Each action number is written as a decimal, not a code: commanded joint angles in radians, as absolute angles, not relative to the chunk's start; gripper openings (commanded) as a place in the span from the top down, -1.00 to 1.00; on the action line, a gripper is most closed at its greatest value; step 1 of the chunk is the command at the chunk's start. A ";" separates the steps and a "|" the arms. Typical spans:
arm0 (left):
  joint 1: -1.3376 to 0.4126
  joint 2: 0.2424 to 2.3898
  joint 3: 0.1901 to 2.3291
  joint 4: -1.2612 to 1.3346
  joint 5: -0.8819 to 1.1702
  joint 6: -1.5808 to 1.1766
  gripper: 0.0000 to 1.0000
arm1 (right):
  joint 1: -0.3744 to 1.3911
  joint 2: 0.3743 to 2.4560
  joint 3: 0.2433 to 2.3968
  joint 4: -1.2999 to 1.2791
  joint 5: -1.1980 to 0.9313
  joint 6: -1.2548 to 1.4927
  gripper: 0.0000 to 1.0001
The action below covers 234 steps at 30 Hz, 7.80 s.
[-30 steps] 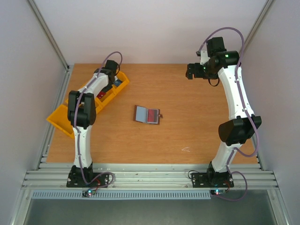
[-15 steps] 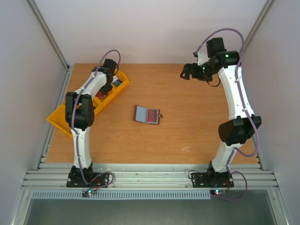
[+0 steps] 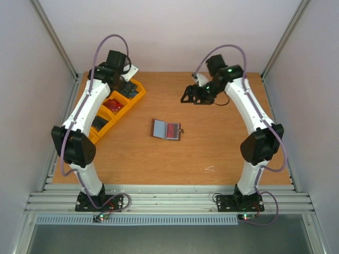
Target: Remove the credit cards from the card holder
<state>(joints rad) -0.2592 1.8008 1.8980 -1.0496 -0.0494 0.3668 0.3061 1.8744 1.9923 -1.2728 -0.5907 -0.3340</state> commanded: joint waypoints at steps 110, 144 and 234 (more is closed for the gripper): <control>-0.373 1.641 2.118 -1.215 0.228 0.230 -0.25 | 0.333 1.324 1.397 -0.490 -0.906 -0.161 0.97; -0.402 1.609 1.999 -1.262 0.937 0.267 0.25 | 0.439 1.369 1.582 -0.602 -1.105 -0.279 0.97; -0.265 1.621 1.951 -1.137 1.067 0.118 1.00 | 0.397 1.477 1.452 -0.254 -1.151 -0.029 0.83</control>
